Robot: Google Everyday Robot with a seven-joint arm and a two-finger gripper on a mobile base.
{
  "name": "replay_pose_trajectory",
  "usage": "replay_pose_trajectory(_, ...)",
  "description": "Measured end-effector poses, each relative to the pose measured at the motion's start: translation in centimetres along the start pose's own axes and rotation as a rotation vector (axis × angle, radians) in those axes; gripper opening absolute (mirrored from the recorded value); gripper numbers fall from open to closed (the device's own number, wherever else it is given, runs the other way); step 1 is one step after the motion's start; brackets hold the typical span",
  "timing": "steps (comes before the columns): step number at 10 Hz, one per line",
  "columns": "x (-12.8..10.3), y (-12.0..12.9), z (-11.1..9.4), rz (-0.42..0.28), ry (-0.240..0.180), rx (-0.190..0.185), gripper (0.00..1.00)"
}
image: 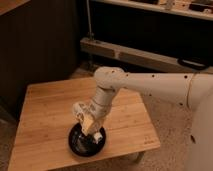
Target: Place the bottle in the ceramic bowl
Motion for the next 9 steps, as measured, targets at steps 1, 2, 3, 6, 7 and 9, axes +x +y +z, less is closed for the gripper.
replay_pose_trajectory(1, 0.6, 0.1, 0.3, -0.016, 0.031, -0.008, 0.00)
replay_pose_trajectory(2, 1.1, 0.3, 1.0, -0.052, 0.104, -0.024, 0.00)
replay_pose_trajectory(3, 1.4, 0.5, 1.5, -0.075, 0.162, -0.035, 0.00)
replay_pose_trajectory(6, 2.0, 0.8, 2.6, -0.153, 0.277, -0.066, 0.00)
replay_pose_trajectory(7, 2.0, 0.9, 2.8, -0.168, 0.292, -0.065, 0.00)
replay_pose_trajectory(9, 2.4, 0.6, 3.2, -0.177, 0.329, -0.047, 0.00)
